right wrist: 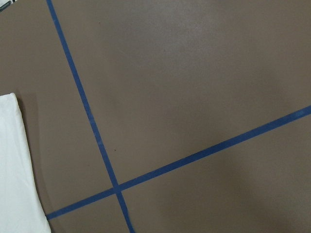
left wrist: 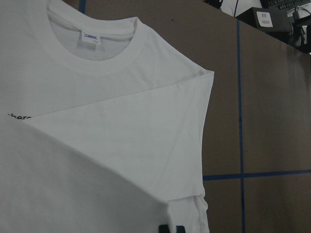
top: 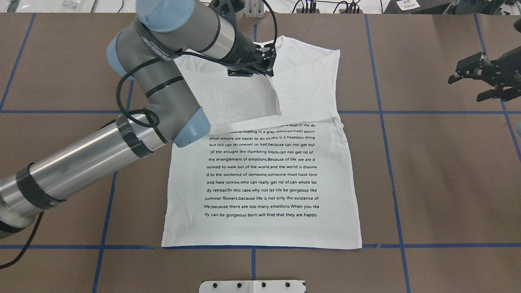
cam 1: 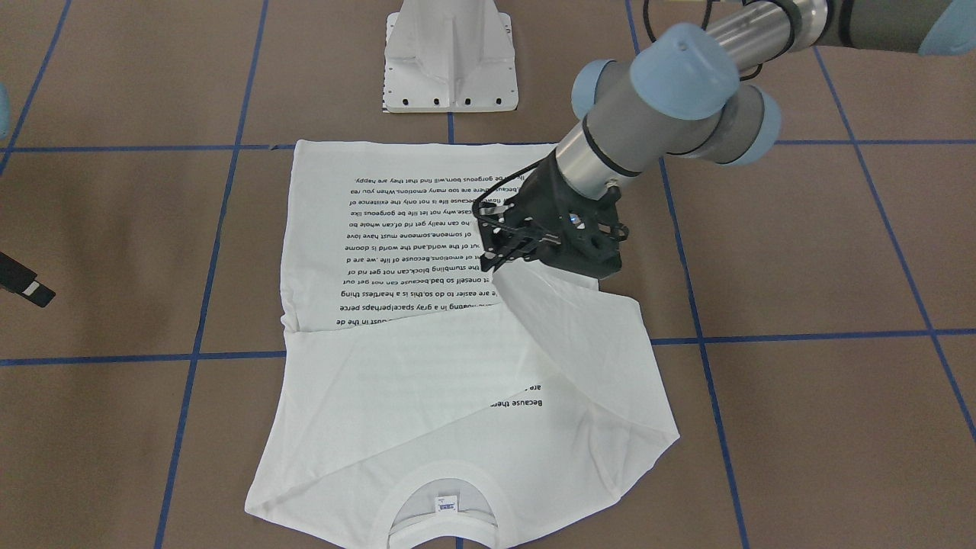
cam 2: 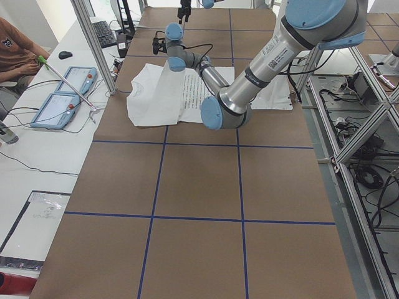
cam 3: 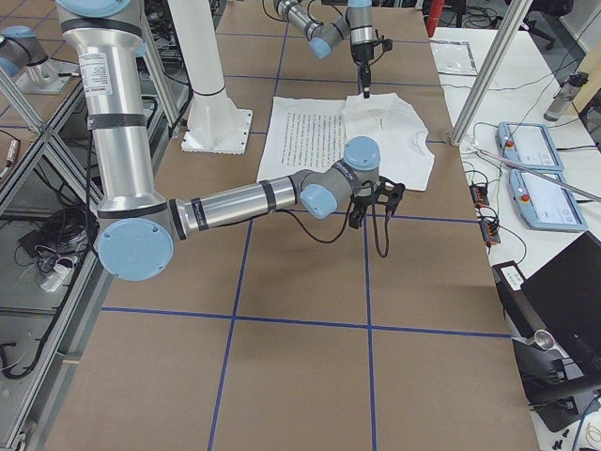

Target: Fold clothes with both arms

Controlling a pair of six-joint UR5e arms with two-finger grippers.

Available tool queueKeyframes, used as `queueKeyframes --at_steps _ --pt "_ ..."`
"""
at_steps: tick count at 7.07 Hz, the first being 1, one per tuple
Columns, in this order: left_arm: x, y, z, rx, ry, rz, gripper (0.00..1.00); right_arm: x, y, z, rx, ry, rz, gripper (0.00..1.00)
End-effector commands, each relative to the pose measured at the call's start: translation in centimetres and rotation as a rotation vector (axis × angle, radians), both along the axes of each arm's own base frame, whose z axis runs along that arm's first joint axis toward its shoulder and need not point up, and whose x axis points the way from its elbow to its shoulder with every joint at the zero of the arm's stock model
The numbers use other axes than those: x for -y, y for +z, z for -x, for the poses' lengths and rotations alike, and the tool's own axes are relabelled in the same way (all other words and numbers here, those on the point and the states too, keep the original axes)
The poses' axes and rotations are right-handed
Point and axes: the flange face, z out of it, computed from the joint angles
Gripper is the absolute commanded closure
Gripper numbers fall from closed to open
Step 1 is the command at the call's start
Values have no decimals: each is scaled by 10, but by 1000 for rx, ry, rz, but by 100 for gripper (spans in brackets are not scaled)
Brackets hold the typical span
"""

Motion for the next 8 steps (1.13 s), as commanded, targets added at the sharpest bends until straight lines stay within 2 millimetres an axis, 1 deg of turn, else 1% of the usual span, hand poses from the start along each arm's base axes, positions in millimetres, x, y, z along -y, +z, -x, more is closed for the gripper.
queueKeyframes --at_steps 1,2,3,4,5,6,7,8 --pt "-15 -19 -59 -38 -32 -5 100 -12 -6 -5 6 1 -11 1" --pt "-43 -17 -92 -47 -61 -25 100 -12 -8 -5 8 0 -14 1" --pt "-53 -7 -112 -55 -75 -35 100 -12 -8 -5 5 2 -16 1" --pt "-61 -10 -120 -64 -63 -40 100 -12 -9 -5 7 1 -17 1" --pt "-65 -40 -133 -78 -52 -47 100 -13 -10 -5 9 0 -18 1" --pt "-68 -41 -151 -61 -65 -43 100 -14 -6 -6 6 1 -14 1" --pt "-76 -42 -159 -64 -82 -48 100 -14 -5 -7 5 2 -11 1" --pt "-78 -39 -163 -60 -79 -46 82 -14 -5 -7 5 2 -11 0"
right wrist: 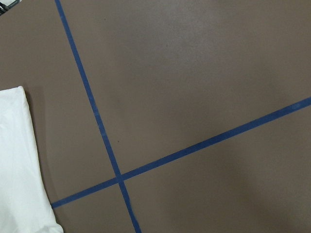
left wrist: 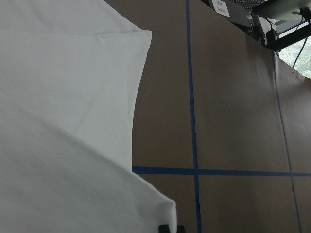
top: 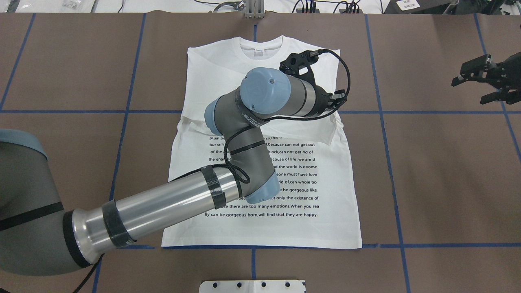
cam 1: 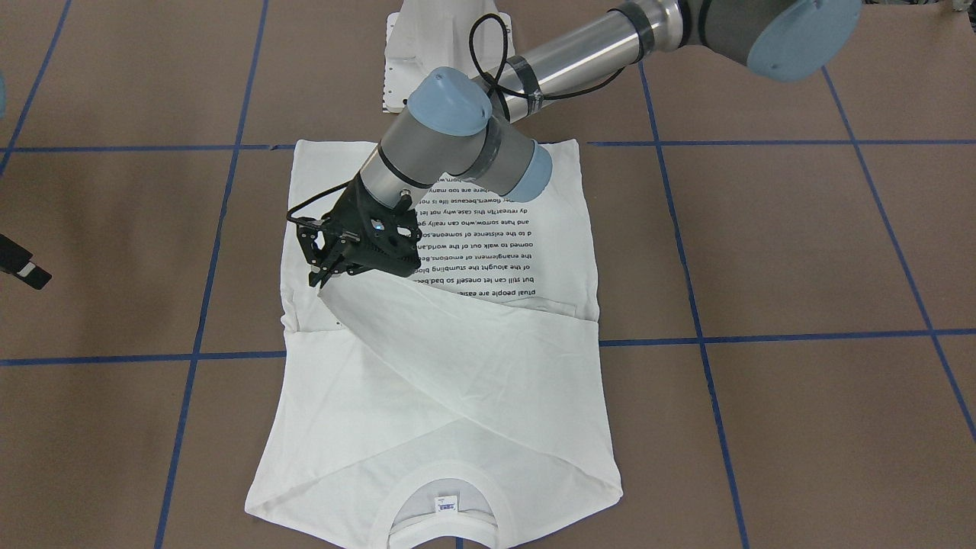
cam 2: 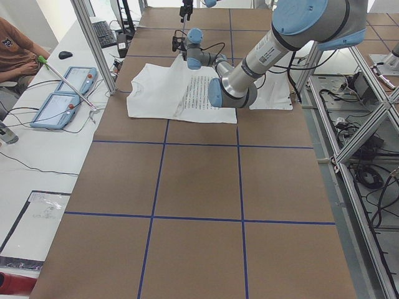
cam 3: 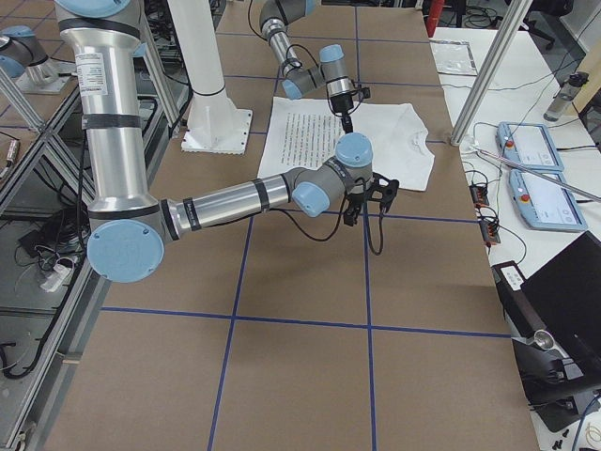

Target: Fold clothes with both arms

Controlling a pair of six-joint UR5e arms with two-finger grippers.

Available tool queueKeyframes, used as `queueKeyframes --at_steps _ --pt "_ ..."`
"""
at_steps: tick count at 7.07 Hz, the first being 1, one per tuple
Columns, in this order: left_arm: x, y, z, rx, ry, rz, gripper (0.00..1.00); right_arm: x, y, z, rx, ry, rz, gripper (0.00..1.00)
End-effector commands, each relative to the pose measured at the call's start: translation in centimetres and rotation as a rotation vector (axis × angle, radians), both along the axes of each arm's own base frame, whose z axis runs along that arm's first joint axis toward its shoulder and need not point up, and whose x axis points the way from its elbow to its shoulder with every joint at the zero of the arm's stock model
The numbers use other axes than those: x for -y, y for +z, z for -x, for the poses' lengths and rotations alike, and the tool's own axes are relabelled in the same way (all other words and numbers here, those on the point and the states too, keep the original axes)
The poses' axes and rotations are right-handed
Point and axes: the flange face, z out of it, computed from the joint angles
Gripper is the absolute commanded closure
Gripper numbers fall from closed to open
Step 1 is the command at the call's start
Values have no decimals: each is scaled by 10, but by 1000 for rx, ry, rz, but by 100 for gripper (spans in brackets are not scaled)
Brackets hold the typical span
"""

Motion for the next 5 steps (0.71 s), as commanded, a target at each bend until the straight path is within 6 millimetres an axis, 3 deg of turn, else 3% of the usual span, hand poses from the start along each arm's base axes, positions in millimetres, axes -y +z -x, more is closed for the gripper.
queueKeyframes --at_steps 1,3,4,5 --pt "-5 1 -8 3 -4 0 55 -1 2 -1 -2 2 2 1" --pt "-7 -8 -4 -14 -5 1 25 -1 1 0 -1 1 1 0" --pt "-7 -13 1 -31 -8 26 23 -3 -2 3 6 4 5 0" --pt "-10 -18 11 -35 -4 32 23 -24 0 20 21 -33 -28 0"
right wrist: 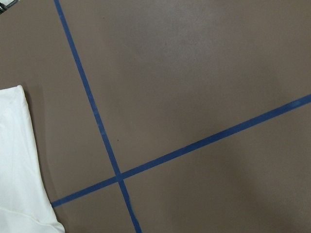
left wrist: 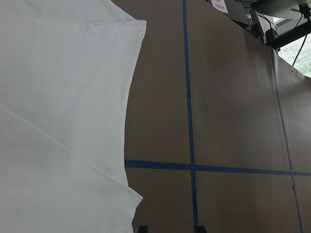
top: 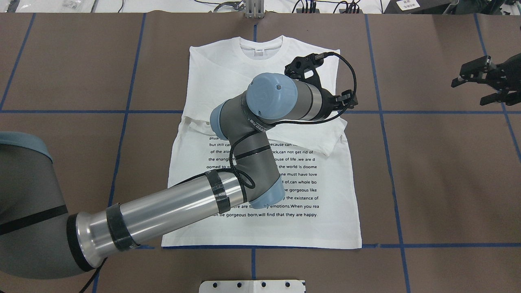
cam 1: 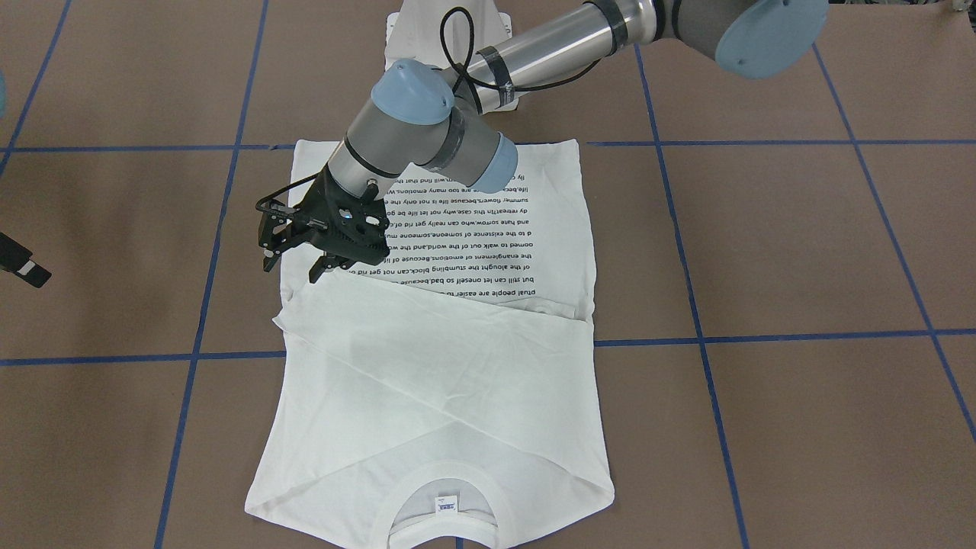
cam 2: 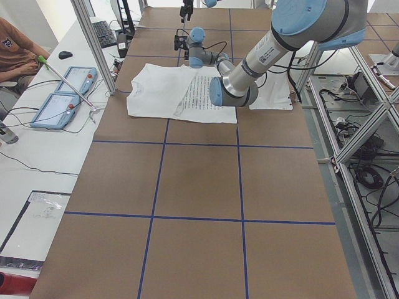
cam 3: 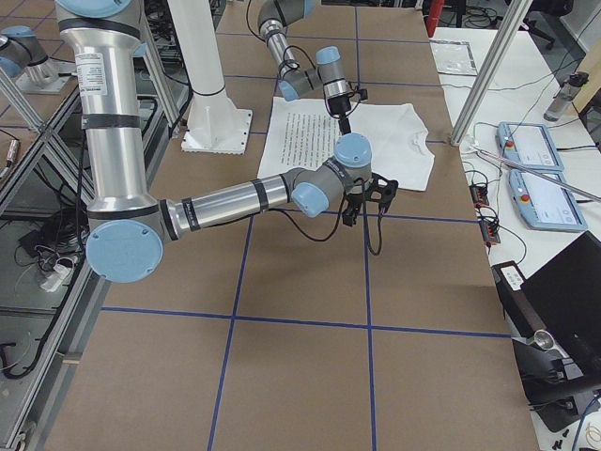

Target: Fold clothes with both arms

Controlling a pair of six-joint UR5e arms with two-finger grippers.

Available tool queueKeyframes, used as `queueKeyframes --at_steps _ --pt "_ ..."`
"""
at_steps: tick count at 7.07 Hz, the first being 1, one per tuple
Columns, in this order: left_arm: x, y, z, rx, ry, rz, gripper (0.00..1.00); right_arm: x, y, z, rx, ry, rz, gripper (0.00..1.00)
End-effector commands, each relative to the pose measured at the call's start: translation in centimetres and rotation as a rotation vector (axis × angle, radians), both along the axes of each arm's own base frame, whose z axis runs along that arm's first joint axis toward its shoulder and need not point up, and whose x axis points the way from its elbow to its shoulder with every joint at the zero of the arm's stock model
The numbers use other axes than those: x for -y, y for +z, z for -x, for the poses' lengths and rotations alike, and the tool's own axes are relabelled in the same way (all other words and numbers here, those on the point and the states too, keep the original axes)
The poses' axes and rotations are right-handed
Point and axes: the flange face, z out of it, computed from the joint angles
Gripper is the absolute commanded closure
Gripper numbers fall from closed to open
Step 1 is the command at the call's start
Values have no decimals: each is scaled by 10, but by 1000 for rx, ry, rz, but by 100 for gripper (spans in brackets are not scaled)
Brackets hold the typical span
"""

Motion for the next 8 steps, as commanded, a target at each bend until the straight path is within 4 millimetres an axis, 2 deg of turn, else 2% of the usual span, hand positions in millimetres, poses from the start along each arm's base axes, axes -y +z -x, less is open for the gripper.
queueKeyframes --at_steps 1,2,3,4,5,6,7,8 --pt "-6 6 20 39 2 32 24 -49 2 34 39 -38 2 0" --pt "-9 30 55 86 45 58 25 -83 -17 78 39 -1 51 0" --pt "-17 57 92 146 71 26 25 -123 -51 139 36 59 69 0" --pt "-32 82 133 199 71 -2 25 -168 -78 189 58 96 111 1" --pt "-41 102 171 220 57 -24 25 -218 -95 231 39 112 143 1" --pt "-55 117 196 223 57 -47 25 -269 -108 260 -13 118 193 2" --pt "-55 122 205 225 46 -46 25 -317 -109 290 -83 170 187 5" --pt "-55 125 205 228 42 -44 25 -343 -105 304 -97 212 209 11"
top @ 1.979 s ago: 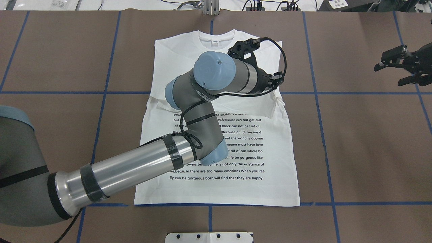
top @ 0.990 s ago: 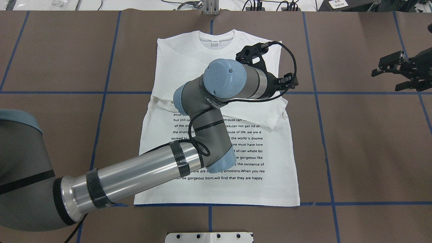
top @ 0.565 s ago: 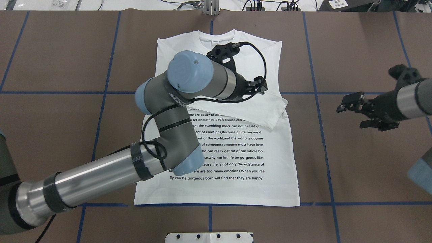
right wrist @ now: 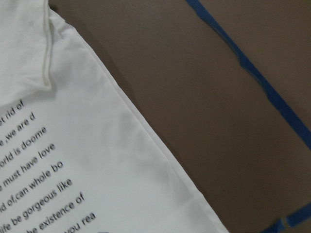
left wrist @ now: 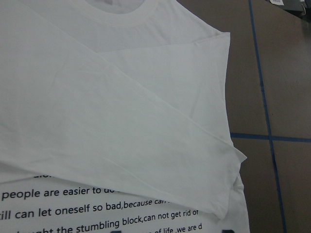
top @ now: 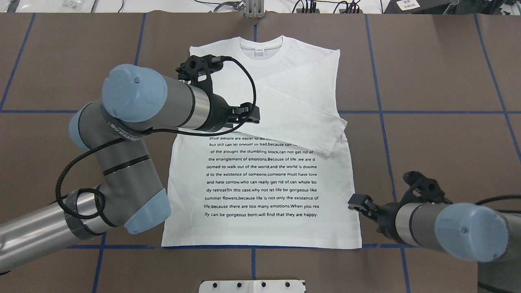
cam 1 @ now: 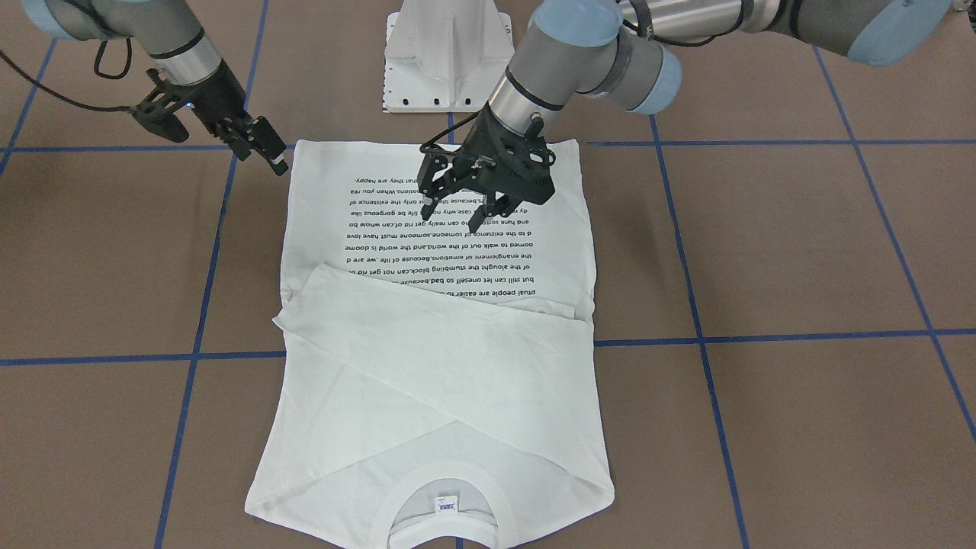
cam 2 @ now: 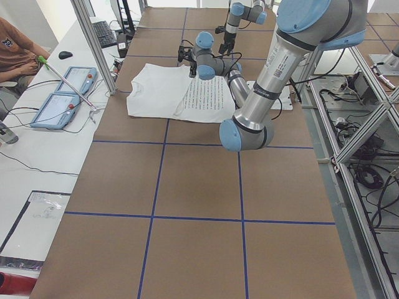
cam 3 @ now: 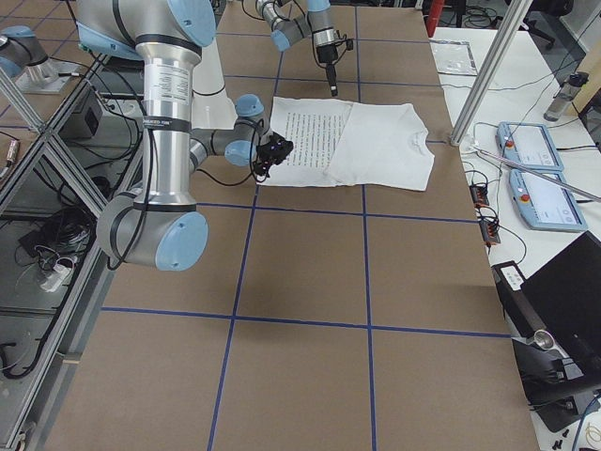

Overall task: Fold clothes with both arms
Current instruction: 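Move both grippers down to the bottom hem corners of the shirt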

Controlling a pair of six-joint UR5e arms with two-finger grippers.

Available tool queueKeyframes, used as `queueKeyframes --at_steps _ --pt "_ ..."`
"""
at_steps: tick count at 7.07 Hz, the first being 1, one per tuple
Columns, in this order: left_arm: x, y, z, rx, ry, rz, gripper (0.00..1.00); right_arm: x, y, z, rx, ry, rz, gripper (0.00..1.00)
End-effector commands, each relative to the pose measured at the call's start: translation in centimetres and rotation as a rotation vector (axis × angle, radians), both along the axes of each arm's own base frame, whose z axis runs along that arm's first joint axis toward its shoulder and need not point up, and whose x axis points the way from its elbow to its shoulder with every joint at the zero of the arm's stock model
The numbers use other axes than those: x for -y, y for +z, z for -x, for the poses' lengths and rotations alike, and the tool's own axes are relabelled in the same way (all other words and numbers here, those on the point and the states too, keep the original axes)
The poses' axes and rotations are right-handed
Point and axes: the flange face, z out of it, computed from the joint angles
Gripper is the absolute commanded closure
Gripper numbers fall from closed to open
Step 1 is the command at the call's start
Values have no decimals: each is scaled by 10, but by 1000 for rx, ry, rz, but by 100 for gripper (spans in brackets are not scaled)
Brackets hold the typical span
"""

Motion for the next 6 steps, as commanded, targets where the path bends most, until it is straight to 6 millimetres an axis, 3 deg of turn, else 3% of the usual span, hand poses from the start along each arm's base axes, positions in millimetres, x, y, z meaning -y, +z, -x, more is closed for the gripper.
queueKeyframes --at_steps 1,3,5,6 --pt "-2 6 8 4 -9 -2 25 -52 11 29 -52 79 48 12" --pt "0 12 9 17 -38 -4 24 -54 32 47 -95 76 45 13" --pt "0 19 9 25 -41 0 24 -55 24 59 -77 72 47 17" --pt "0 20 9 27 -41 1 24 -52 24 57 -79 78 48 26"
